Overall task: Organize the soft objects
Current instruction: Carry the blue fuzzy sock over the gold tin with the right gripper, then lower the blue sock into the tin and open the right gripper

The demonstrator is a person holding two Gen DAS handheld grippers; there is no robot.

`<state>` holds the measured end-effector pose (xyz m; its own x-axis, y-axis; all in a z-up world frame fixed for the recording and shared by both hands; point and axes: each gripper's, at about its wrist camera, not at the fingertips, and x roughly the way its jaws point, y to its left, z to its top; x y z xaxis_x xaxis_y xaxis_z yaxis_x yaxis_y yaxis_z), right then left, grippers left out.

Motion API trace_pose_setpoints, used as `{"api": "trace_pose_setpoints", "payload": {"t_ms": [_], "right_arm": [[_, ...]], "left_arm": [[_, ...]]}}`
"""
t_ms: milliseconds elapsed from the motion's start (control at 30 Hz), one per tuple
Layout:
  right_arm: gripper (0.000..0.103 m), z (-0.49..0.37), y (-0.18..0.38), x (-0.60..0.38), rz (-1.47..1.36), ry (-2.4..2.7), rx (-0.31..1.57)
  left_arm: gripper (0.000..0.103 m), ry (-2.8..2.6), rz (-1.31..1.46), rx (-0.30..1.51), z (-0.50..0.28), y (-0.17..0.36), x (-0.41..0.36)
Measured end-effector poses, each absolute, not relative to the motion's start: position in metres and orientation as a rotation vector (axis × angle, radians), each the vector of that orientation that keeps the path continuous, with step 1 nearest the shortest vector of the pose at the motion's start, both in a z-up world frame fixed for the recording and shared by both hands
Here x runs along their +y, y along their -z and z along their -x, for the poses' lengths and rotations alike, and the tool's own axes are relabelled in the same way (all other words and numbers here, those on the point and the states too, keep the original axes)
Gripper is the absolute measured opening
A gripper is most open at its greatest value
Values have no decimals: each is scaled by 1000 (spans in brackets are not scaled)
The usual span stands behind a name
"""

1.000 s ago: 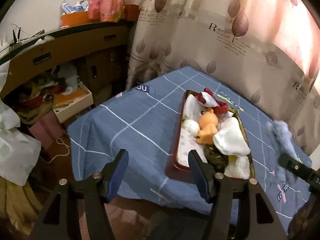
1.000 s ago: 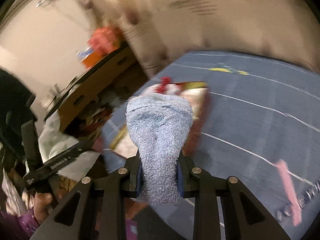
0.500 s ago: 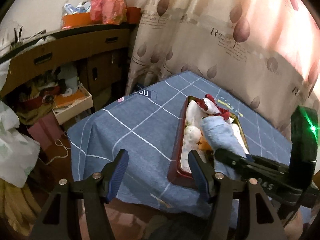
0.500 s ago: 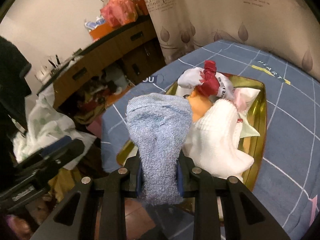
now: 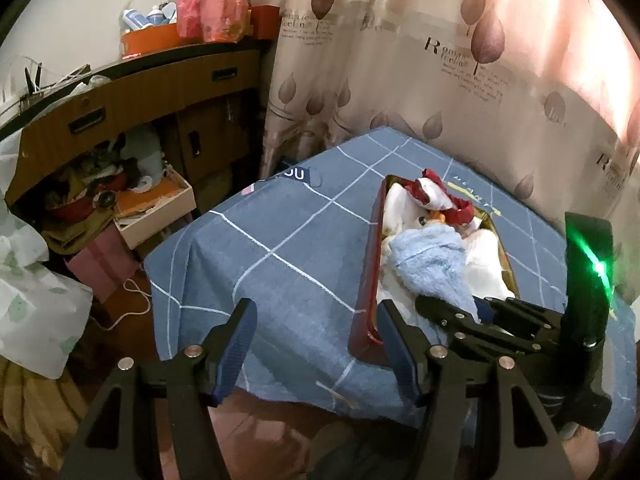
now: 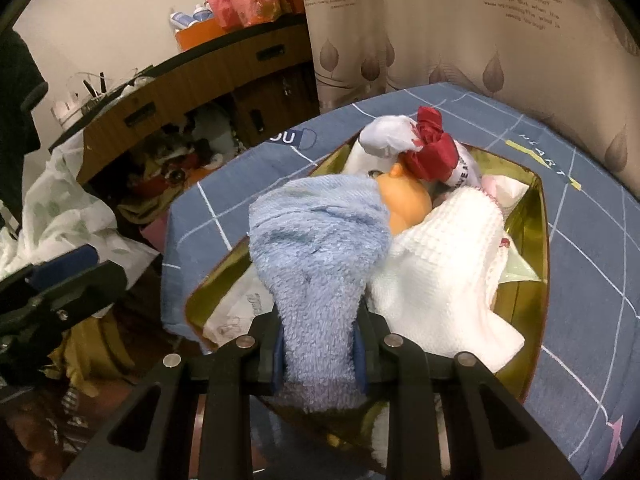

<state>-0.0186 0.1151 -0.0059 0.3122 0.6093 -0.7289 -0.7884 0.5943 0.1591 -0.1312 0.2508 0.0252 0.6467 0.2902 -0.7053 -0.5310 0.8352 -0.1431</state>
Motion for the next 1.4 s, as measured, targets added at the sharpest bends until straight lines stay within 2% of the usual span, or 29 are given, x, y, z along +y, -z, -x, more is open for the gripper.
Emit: {"api": "trace_pose_setpoints", "payload": {"t_ms": [367,533,700,1000,1267,1400], "right_arm": [[26,23,13,120,262,-919,807],[34,27,12,120,255,-928,791],[36,29,10,121,258,-937,782],[49,33,-5,111,209,-962,751],[51,36,-31,87,113,-951,690],[63,43,-40,66,79,-916,656]], "left_arm": [[64,-489,342,751,128,-22,248],[64,-493,330,764,126,-21,247],[64,-490,327,773,126,-19,246],[64,-491,327,788,123,-17,247],[64,-494,314,789,122,-16,248],[64,-495,297,779,122,-18,245]]}}
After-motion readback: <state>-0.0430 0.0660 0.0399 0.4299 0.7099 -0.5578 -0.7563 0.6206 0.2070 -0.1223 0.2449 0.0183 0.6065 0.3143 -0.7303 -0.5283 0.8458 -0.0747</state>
